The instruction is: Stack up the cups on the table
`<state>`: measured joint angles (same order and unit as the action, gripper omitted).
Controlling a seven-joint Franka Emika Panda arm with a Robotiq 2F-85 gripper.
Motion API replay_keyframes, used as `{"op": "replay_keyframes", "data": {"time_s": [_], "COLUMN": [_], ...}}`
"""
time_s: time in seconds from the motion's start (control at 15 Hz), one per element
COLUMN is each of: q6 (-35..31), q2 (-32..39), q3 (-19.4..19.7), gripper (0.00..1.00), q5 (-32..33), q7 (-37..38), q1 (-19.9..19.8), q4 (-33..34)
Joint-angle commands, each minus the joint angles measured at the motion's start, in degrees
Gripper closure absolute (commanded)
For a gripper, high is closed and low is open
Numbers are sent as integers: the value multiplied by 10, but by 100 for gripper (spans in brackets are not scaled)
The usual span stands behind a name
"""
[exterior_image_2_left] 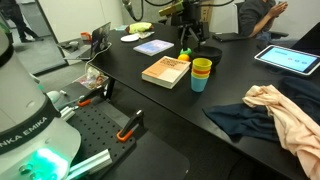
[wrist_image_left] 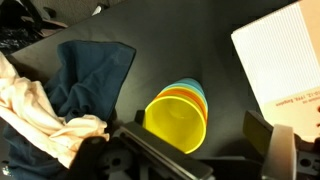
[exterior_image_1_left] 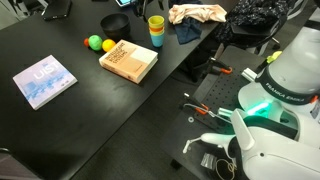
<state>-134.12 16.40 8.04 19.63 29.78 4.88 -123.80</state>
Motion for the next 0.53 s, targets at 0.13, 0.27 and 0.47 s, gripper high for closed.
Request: {"op": "replay_keyframes", "data": {"time_s": [0.13,0.27,0.47], "q6": [25,18,18], "q2": [-47,-60,-74], "q3": [-10,-15,-21], "gripper": [0,0,0], "q5": [-18,-44,-80], "q7": [-5,-18,-33], "q1": [-6,-13,-19], "q4": [-4,-8,-9]}}
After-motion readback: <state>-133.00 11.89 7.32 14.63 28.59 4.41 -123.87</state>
